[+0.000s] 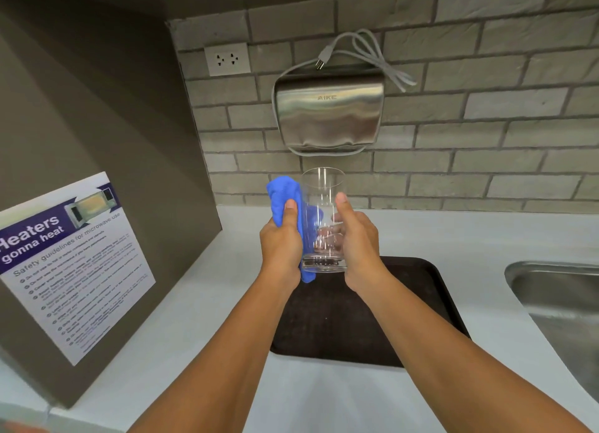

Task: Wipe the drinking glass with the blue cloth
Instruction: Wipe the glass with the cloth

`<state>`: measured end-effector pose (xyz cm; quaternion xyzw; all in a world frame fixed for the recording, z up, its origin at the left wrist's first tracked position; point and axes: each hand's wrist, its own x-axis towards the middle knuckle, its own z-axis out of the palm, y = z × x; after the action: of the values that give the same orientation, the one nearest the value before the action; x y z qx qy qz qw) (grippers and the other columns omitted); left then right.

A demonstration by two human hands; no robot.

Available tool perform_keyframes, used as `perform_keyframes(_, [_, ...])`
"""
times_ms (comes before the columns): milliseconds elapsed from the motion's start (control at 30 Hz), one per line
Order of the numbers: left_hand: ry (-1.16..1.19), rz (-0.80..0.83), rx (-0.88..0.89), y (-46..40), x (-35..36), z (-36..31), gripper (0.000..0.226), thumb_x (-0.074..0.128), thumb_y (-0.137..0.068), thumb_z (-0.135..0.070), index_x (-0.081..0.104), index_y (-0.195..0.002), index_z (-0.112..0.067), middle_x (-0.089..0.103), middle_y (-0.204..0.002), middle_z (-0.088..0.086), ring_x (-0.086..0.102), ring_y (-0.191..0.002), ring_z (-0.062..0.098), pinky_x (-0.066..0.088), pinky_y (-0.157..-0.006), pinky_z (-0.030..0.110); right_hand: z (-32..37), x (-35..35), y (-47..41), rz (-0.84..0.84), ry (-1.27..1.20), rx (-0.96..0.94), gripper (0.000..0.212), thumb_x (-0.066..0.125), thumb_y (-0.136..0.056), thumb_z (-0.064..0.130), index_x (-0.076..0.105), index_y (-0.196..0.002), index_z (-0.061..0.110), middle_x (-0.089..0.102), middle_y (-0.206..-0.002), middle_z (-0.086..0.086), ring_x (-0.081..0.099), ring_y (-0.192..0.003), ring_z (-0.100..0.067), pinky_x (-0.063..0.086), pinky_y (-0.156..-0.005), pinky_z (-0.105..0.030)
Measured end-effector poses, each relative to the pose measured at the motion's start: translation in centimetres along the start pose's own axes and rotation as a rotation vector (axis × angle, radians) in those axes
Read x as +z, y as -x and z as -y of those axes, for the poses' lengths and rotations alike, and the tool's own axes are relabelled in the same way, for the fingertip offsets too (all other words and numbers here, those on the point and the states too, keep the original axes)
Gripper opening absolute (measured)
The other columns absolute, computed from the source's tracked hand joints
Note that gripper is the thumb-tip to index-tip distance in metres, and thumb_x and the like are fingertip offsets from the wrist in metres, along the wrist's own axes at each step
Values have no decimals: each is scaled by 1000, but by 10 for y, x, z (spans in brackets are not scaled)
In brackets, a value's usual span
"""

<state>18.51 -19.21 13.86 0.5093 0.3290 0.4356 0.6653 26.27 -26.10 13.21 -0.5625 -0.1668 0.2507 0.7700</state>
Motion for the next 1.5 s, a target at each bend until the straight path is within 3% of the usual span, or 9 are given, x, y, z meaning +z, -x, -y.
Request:
perform_keyframes(233, [-17,-63,0,3,-3,12,33,49,-97,-47,66,-86,-22,74,-74,-3,72,-66,11,52,-53,21,-4,1,1,3,111,37,46,53,-93,60,66,-76,20,68,-66,4,65,-43,-4,49,-38,-18])
perform_keyframes(400, [-103,-57,101,6,-2,15,37,46,-98,-46,68,-95,-16,74,-86,4,72,-79,17,53,-55,19,-9,1,9,129,188,95,48,58,-79,75,60,-99,32,67,-92,5,71,-65,-8,53,-44,-21])
perform_keyframes(567, [-192,-22,187,13,1,15,36,47,-98,-45,67,-107,-18,73,-92,1,71,-85,13,57,-70,24,-14,-1,11,87,93,49,56,72,-76,65,63,-103,16,70,-61,11,65,-46,0,46,-39,-13])
perform_keyframes(767, [-381,-13,495,29,8,24,30,50,-96,-44,64,-115,-25,71,-86,-7,69,-79,6,57,-68,24,-23,-4,7,123,88,21,47,67,-80,64,59,-90,19,69,-59,12,68,-55,-4,51,-47,-18])
perform_keyframes(933, [-242,10,112,12,-2,17,41,48,-95,-52,68,-83,-19,73,-63,-2,71,-60,12,54,-60,29,-24,-14,11,189,-35,106,62,69,-75,68,70,-106,14,70,-81,-7,71,-70,-21,60,-63,-35])
perform_keyframes(1133, [-46,98,-217,4,-13,19,40,54,-95,-48,69,-102,-12,79,-79,6,76,-69,23,57,-52,30,-20,-21,16,371,-104,158,73,67,-63,71,72,-108,13,70,-86,-9,71,-76,-25,58,-69,-39])
perform_keyframes(1300, [-176,43,162,21,-4,21,36,48,-94,-53,67,-92,-23,72,-80,1,71,-71,17,56,-60,31,-19,-15,18,225,-59,176,73,69,-75,66,67,-120,8,75,-110,-22,74,-98,-40,62,-82,-51])
perform_keyframes(1400, [-308,119,410,32,0,19,29,50,-94,-49,67,-96,-25,67,-73,-9,65,-66,0,49,-56,13,-18,-11,19,199,-51,136,84,70,-63,71,65,-121,11,69,-122,-26,69,-110,-44,55,-95,-59])
perform_keyframes(1500, [-277,91,298,26,0,7,36,50,-95,-48,67,-83,-18,67,-68,-1,66,-62,11,54,-59,27,-18,-17,17,267,-109,175,69,64,-79,66,66,-123,13,71,-108,-25,73,-96,-42,60,-85,-57])
